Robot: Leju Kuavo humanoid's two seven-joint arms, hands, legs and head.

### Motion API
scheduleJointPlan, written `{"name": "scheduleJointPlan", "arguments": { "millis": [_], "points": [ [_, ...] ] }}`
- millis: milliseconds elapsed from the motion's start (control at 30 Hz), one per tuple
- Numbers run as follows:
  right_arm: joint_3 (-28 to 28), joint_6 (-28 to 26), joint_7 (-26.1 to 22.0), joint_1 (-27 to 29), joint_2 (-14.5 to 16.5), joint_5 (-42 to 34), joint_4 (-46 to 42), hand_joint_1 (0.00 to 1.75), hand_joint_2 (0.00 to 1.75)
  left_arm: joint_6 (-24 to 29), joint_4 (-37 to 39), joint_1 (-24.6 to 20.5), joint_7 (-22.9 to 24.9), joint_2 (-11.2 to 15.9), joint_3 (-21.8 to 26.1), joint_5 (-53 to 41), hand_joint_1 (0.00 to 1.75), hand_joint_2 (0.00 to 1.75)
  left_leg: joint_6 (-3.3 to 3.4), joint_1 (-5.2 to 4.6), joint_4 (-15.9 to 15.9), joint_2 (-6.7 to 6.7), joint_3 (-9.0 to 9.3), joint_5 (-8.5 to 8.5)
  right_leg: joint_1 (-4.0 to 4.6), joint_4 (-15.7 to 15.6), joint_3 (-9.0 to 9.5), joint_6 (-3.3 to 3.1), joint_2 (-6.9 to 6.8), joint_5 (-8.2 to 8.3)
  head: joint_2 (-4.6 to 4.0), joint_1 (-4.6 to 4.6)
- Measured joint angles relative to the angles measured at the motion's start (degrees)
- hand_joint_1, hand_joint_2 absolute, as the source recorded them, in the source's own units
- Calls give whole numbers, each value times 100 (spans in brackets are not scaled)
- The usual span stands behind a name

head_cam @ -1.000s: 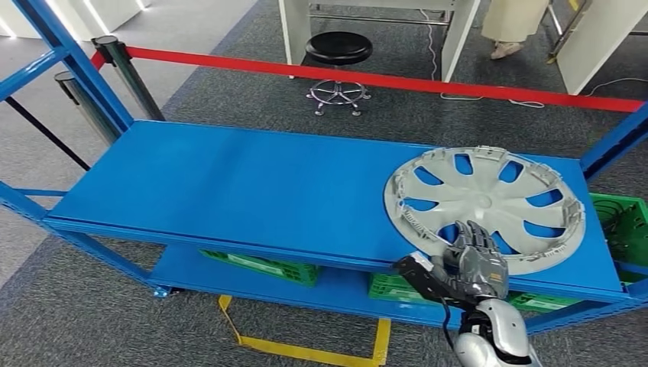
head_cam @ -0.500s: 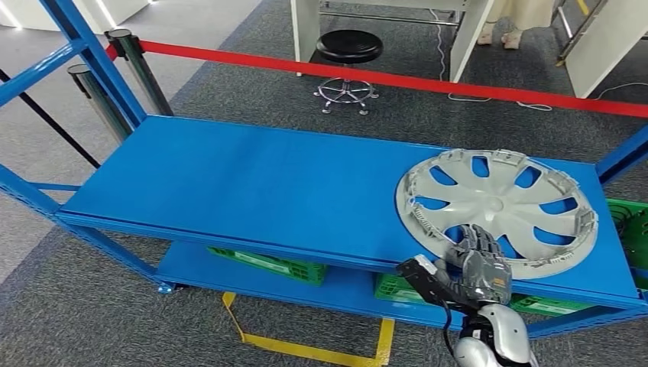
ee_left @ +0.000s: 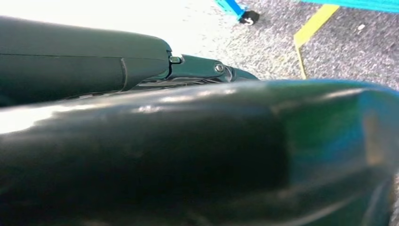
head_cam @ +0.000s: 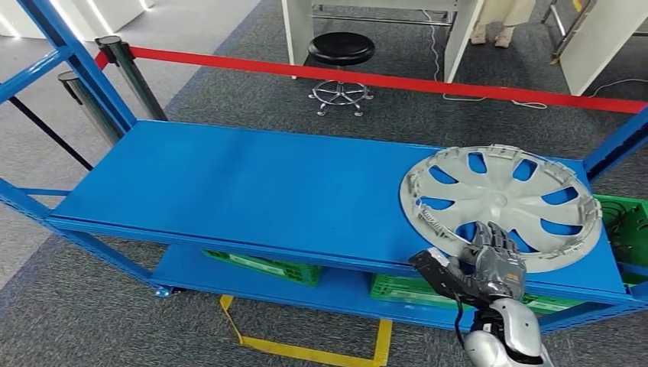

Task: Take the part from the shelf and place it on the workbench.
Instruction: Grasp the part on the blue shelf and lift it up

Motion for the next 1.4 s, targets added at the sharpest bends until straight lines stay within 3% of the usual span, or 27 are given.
{"name": "scheduleJointPlan", "arguments": {
  "millis": [67,167,200,267,333,367,400,433,500,567,633,700,833,867,900,967,1033,1133,1200,1267,1333,1367,1400],
  "points": [
    [-25,4,19,-25,0,-15,15,0,175,2,0,2,0,-2,9,-11,0,0,34,-17,-290,-3,104,28,15,-3,-27,59,6,14,0,7],
    [-52,14,38,-62,-7,-51,49,0,175,9,-1,3,7,-9,21,-28,0,0,135,-15,-365,4,100,69,-2,17,-85,158,2,-10,0,14],
    [-60,22,44,-78,-13,-62,68,0,175,14,-1,2,9,-13,25,-34,0,0,171,-7,-390,8,103,88,-5,146,-155,181,2,-103,0,27],
    [-73,47,54,-106,-25,-82,124,1,175,22,-1,1,12,-20,29,-45,0,0,212,-6,-407,16,95,106,-6,752,-446,208,0,-429,0,52],
    [-75,66,63,-129,-27,-93,186,84,175,24,0,3,15,-22,33,-52,0,0,226,-17,-404,19,84,107,-5,1437,-771,224,1,-671,0,57],
    [-77,73,67,-141,-28,-96,212,127,175,23,0,4,16,-22,36,-54,0,0,228,-21,-403,18,86,106,-5,1544,-826,226,1,-648,0,59],
    [-78,84,70,-158,-28,-96,233,170,175,23,0,4,16,-22,37,-56,0,0,227,-22,-400,16,92,106,-5,1421,-769,221,0,-518,0,59],
    [-78,99,69,-182,-29,-97,250,175,175,24,0,3,16,-24,38,-60,0,0,223,-22,-397,15,100,103,-5,1102,-615,212,-2,-318,0,59],
    [-69,138,61,-259,-29,-98,284,175,175,25,0,1,15,-27,40,-70,0,0,197,-34,-378,14,100,89,-2,339,-233,181,-8,-27,0,58],
    [-54,172,40,-340,-29,-104,322,175,175,27,0,1,15,-28,41,-79,0,0,144,-51,-362,14,80,90,11,0,-53,143,-6,19,0,49],
    [-39,199,15,-405,-31,-114,362,175,175,29,0,-1,15,-27,43,-83,0,0,84,-50,-364,12,74,99,15,-25,-34,89,-3,30,0,42],
    [-26,221,1,-491,-29,-139,402,175,175,34,0,-4,15,-26,44,-92,0,0,17,-41,-246,8,38,-2,-2,-53,-17,29,-7,56,0,21],
    [-18,237,-16,-604,-31,-179,497,175,175,36,0,0,15,-26,46,-107,0,0,-88,-5,904,7,-459,-589,-12,-67,-13,-33,-31,67,0,-12],
    [-18,237,-16,-626,-31,-185,524,175,175,35,0,2,15,-24,48,-112,0,0,-99,4,1068,7,-526,-615,-12,-66,-14,-35,-33,67,0,-14],
    [-19,236,-16,-648,-31,-191,548,175,175,34,0,3,15,-22,49,-117,0,0,-103,15,1036,7,-500,-535,-13,-65,-10,-35,-31,66,0,-14],
    [-20,243,-24,-694,-31,-208,578,175,175,32,0,2,15,-17,53,-130,0,0,-99,42,458,7,-205,-178,-16,-64,3,-28,-21,65,0,-15],
    [-7,255,-48,-743,-31,-226,607,175,175,32,0,0,15,-16,55,-143,0,0,-74,43,-157,5,83,37,1,-50,-6,15,-1,65,0,-13],
    [45,260,-80,-821,-31,-245,651,175,175,38,-1,0,15,-17,61,-151,0,0,31,11,-358,-1,131,50,2,-61,-43,122,11,93,0,-5],
    [68,260,-85,-859,-31,-253,675,175,175,45,-1,0,15,-20,66,-151,0,0,117,14,-408,1,135,90,-16,1,-96,179,6,27,0,5],
    [86,261,-85,-868,-31,-257,701,175,175,48,-1,0,15,-27,69,-151,0,0,185,26,-444,5,135,121,-23,458,-331,213,6,-248,0,34],
    [100,260,-85,-867,-32,-261,729,175,175,48,0,3,15,-30,74,-151,0,0,211,18,-444,5,123,123,-22,1200,-689,233,5,-560,0,53],
    [105,259,-85,-867,-32,-262,741,175,175,48,0,4,15,-29,78,-151,0,0,215,14,-443,5,124,122,-22,1442,-812,239,5,-606,0,52],
    [110,259,-86,-871,-33,-264,751,175,175,48,0,5,15,-28,81,-151,0,0,216,12,-441,4,128,119,-22,1492,-849,240,5,-549,0,55]
  ]
}}
